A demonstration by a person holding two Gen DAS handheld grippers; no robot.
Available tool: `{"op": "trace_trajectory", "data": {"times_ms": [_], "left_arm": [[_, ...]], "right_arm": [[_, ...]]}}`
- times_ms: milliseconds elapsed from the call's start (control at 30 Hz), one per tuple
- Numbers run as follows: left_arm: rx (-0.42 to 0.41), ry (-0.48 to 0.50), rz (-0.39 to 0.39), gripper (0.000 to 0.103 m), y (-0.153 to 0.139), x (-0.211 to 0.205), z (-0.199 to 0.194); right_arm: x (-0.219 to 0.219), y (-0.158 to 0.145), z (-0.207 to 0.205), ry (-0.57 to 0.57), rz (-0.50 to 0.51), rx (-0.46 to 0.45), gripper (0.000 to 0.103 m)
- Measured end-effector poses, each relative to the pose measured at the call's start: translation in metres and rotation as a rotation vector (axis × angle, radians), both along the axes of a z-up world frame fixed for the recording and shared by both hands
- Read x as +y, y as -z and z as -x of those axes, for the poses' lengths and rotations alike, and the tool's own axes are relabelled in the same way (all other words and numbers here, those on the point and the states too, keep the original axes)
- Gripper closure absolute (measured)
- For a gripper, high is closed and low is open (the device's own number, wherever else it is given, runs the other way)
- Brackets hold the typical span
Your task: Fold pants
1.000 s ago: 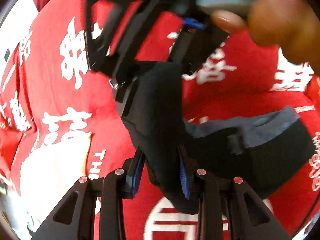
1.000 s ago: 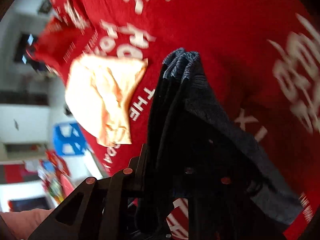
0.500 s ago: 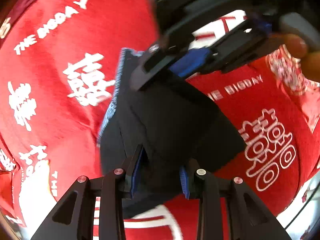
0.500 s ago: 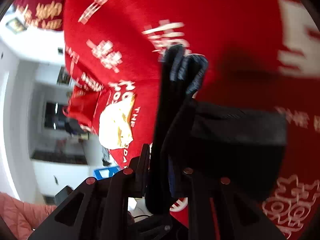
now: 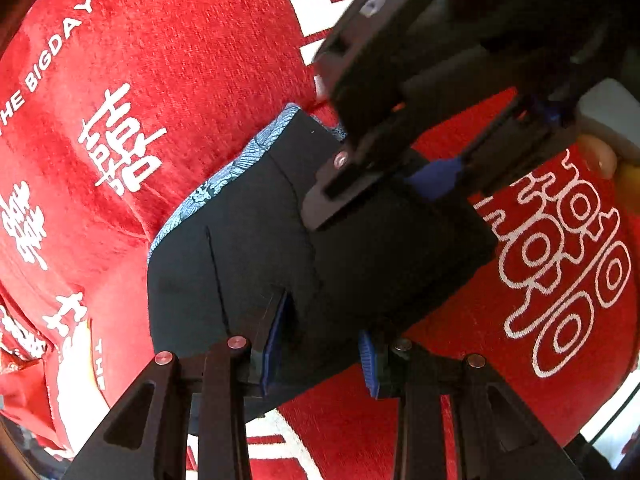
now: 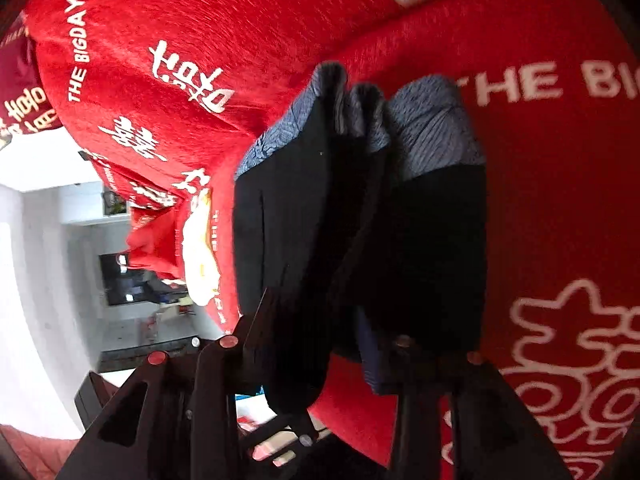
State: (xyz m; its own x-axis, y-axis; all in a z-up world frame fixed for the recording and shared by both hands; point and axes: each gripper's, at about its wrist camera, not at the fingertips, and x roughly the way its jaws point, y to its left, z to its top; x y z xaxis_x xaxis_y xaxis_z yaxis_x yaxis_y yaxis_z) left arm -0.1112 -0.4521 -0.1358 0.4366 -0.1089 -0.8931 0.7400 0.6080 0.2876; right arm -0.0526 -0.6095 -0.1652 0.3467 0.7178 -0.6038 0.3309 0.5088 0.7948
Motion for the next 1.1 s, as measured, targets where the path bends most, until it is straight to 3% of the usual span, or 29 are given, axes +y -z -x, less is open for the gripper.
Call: {"op": "trace_trajectory", "data": {"times_ms": [33, 167, 267, 400, 433, 500, 533, 567, 600, 633, 700, 800, 900, 1033, 1100], "left_arm": [[0.0, -0.009, 0.0, 0.07, -0.004, -0.001, -0.001], [0.003, -0.038, 0.046, 0.07, -0.022, -0.006, -0.004], [0.03, -0.038, 0.048, 0.07, -0.014, -0.013, -0.003], [0.043, -0.024, 0.001, 0.068, 0.013, -0.019, 0.006], [0.042, -0.016, -0.009, 0.063, 0.016, -0.018, 0.008], [0.081, -0.014, 0.01, 0.061, 0.014, -0.01, 0.008], [0.101, -0.009, 0.024, 0.054, 0.009, -0.004, 0.007], [0.111, -0.013, 0.032, 0.036, 0.005, 0.0, 0.006], [0.12, -0.035, 0.037, 0.025, -0.001, 0.008, 0.003], [0.125, -0.057, 0.056, 0.016, -0.008, 0.015, 0.0], [0.144, -0.109, 0.097, 0.016, -0.023, 0.033, -0.01], [0.156, -0.202, 0.078, 0.016, -0.031, 0.053, -0.027], [0.218, -0.325, 0.093, 0.016, -0.03, 0.078, -0.049], [0.251, -0.419, 0.097, 0.016, -0.029, 0.102, -0.06], [0.25, -0.428, 0.111, 0.016, -0.03, 0.111, -0.065]], "right_arm": [[0.002, -0.002, -0.002, 0.004, -0.038, -0.009, 0.087], [0.003, -0.03, -0.001, -0.007, -0.008, -0.081, 0.089], [-0.008, -0.035, 0.005, 0.008, 0.009, -0.085, 0.089], [-0.017, -0.007, 0.019, 0.015, 0.064, -0.019, 0.089], [-0.016, 0.003, 0.023, 0.017, 0.085, 0.008, 0.088], [-0.017, 0.015, 0.031, 0.031, 0.102, 0.029, 0.087], [-0.017, 0.016, 0.034, 0.054, 0.09, 0.031, 0.087], [-0.017, 0.016, 0.037, 0.065, 0.091, 0.029, 0.087], [-0.016, 0.013, 0.038, 0.07, 0.107, 0.026, 0.087], [-0.014, 0.009, 0.038, 0.067, 0.142, 0.026, 0.086], [-0.01, 0.003, 0.038, 0.045, 0.197, 0.029, 0.084], [0.0, -0.008, 0.036, 0.005, 0.305, 0.038, 0.08], [0.006, -0.019, 0.039, -0.004, 0.399, 0.056, 0.077], [0.005, -0.03, 0.052, 0.006, 0.561, 0.098, 0.051], [0.004, -0.035, 0.057, 0.016, 0.574, 0.097, 0.051]]}}
